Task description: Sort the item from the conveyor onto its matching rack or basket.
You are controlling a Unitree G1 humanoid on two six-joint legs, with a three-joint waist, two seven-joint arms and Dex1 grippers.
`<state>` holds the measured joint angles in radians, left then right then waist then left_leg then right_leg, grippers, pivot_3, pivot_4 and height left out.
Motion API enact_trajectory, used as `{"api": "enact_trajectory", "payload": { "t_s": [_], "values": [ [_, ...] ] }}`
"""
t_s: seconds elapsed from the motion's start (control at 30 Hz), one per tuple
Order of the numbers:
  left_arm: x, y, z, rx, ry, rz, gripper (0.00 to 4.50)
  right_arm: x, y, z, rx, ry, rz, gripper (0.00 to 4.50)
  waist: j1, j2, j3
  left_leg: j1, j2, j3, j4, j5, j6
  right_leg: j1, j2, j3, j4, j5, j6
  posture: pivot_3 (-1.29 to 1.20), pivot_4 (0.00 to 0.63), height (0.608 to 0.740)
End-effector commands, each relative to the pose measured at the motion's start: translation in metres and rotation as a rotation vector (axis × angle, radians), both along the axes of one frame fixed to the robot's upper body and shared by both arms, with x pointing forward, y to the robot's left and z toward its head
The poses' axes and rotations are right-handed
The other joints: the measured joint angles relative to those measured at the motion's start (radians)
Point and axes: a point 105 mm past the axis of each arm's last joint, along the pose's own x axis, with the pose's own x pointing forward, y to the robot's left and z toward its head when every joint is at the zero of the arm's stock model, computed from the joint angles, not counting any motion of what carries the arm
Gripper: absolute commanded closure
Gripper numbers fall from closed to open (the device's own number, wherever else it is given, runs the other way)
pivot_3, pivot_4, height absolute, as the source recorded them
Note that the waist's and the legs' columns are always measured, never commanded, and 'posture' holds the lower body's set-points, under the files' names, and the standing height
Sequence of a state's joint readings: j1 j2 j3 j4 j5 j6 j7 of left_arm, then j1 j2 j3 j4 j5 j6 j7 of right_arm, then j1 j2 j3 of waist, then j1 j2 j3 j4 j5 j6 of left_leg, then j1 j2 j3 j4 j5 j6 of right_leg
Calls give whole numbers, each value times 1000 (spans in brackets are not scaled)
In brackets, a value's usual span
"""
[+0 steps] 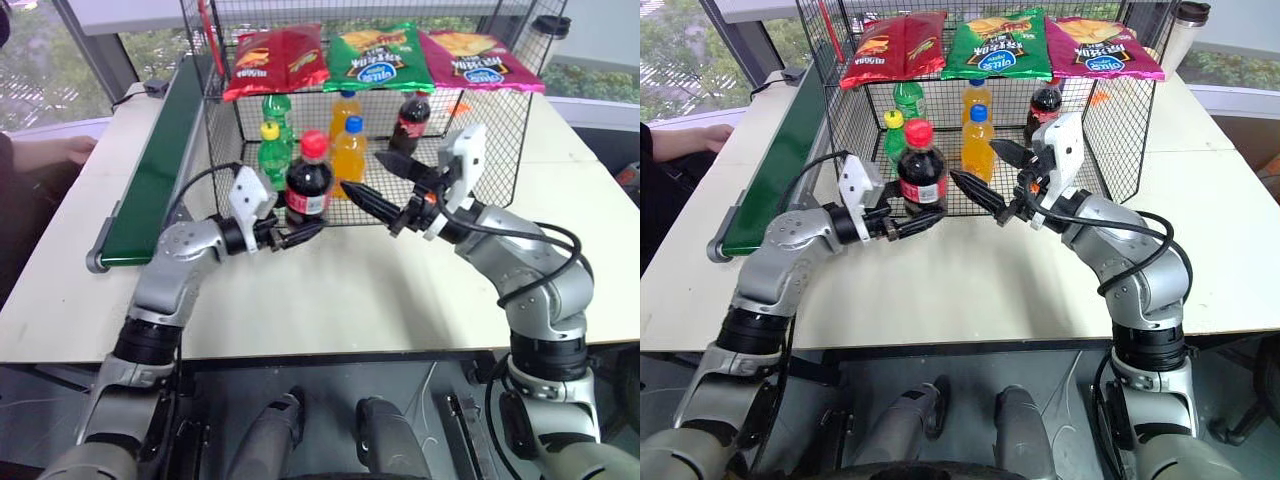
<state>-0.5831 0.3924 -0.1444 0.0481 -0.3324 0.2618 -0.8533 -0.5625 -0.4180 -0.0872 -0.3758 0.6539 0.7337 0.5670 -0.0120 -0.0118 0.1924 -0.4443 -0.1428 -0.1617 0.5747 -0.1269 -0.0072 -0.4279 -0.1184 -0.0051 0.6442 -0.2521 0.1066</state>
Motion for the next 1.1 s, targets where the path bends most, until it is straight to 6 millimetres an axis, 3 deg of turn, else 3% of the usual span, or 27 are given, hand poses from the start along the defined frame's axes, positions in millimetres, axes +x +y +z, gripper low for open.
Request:
{"api": "enact_trajectory", "payload": {
  "t_s": [0.03, 0.4, 0.5, 0.57, 0.63, 0.7, 0.97, 1.07, 1.1],
  "values": [
    [-5, -13, 18, -25, -89, -58, 1586, -11, 1, 13, 1, -50, 26, 0, -1, 0, 0, 0, 0, 0, 0, 0, 0, 0, 0, 0, 0, 0, 0, 0, 150, 738],
    [-23, -42, 10, -18, -99, -163, 1586, -14, 4, 10, -21, -24, 54, 0, 0, 0, 0, 0, 0, 0, 0, 1, 2, 0, 0, 0, 0, 1, 1, 0, 150, 738],
    [-24, -43, 7, -12, -93, -160, 1587, -15, 5, 8, -27, -21, 64, 732, -2, 0, 0, 0, 0, 0, 0, 1, 2, 0, 0, 0, 0, 1, 2, 0, 150, 738],
    [-24, -43, 6, -11, -79, -155, 1587, -16, 6, 7, -31, -20, 77, 1576, -1, 0, 0, 0, 0, 0, 0, 1, 2, 0, 0, 0, 0, 1, 2, 0, 150, 738],
    [-25, -44, 5, -11, -70, -150, 1587, -18, 6, 5, -36, -13, 86, 2707, 0, 0, 0, 0, 0, 0, 0, 1, 2, 0, 0, 0, 0, 1, 2, 0, 150, 738],
    [-25, -44, 5, -7, -75, -138, 1587, -18, 6, 3, -45, -5, 93, 3340, 0, 0, 0, 0, 0, 0, 1, 1, 2, 0, 0, 0, 0, 1, 2, 0, 150, 738],
    [-21, -45, 7, -18, -99, -103, 1587, -16, 5, 2, -51, -1, 81, 3338, 1, 0, 0, 0, 0, 0, 1, 1, 2, 0, 0, 0, 0, 1, 2, 0, 150, 738],
    [-19, -45, 9, -41, -67, -108, 119, -14, 4, 4, -49, -7, 64, 3338, 1, 0, 0, 0, 0, 0, 1, 1, 2, 0, 0, 0, 0, 1, 2, 0, 150, 738],
    [-19, -45, 9, -44, -59, -111, 45, -13, 3, 3, -50, -7, 58, 3338, 1, 0, 0, 0, 0, 0, 1, 1, 2, 1, 0, 0, 0, 1, 2, 0, 150, 738]
  ]
}}
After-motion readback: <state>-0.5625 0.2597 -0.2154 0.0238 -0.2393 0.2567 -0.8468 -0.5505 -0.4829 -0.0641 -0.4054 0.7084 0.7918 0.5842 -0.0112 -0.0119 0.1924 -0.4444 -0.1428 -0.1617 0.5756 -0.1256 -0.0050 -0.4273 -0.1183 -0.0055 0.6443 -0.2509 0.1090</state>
